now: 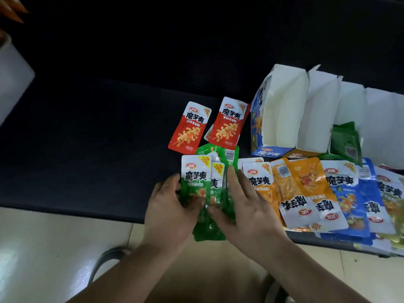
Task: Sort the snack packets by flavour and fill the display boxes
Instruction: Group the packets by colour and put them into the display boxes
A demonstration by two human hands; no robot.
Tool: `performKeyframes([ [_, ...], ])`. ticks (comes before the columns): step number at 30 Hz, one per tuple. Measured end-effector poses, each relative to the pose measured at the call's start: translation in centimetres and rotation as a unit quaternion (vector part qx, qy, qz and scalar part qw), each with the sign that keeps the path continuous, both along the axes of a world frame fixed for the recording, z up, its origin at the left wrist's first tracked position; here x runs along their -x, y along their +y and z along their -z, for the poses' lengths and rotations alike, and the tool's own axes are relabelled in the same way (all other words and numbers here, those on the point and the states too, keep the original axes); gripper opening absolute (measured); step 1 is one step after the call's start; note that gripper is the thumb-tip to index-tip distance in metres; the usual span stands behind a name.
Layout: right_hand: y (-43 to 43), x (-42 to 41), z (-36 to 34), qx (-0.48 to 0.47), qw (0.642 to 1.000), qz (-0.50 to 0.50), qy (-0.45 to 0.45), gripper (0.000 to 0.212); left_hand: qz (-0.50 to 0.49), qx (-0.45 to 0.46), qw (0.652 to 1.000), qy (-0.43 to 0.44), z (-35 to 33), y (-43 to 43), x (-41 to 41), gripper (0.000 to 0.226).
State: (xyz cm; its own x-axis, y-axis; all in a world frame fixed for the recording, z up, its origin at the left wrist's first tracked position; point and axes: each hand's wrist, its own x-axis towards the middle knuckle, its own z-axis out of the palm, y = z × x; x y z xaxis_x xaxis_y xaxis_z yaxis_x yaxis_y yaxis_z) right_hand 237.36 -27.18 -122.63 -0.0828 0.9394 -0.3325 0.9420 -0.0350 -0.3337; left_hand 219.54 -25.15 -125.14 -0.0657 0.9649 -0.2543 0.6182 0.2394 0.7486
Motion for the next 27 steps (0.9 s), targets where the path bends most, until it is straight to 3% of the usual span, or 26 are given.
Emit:
performKeyframes([
  [6,-0.2,-1.7,1.4,-0.104,0.993,-0.003,0.049,0.071,-0.028,0.072,0.991,-0.107,-0.2,0.6,-2.7,0.058],
  [12,-0.4,-2.8,1.6,-0.091,0.994,0.002,0.065,0.081,-0.090,0.150,0.961,-0.216,-1.7,1.5,-4.0,0.040],
  [16,-0.4,-2.7,1.7,-0.063,0.994,0.011,0.085,0.080,-0.057,0.178,0.955,-0.230,-2.1,1.9,-3.8,0.023],
  [27,-0.2,-2.3,0.8,-0.049,0.993,0.048,0.099,0.081,0.003,0.159,0.948,-0.277,-3.2,1.4,-3.8,0.020],
])
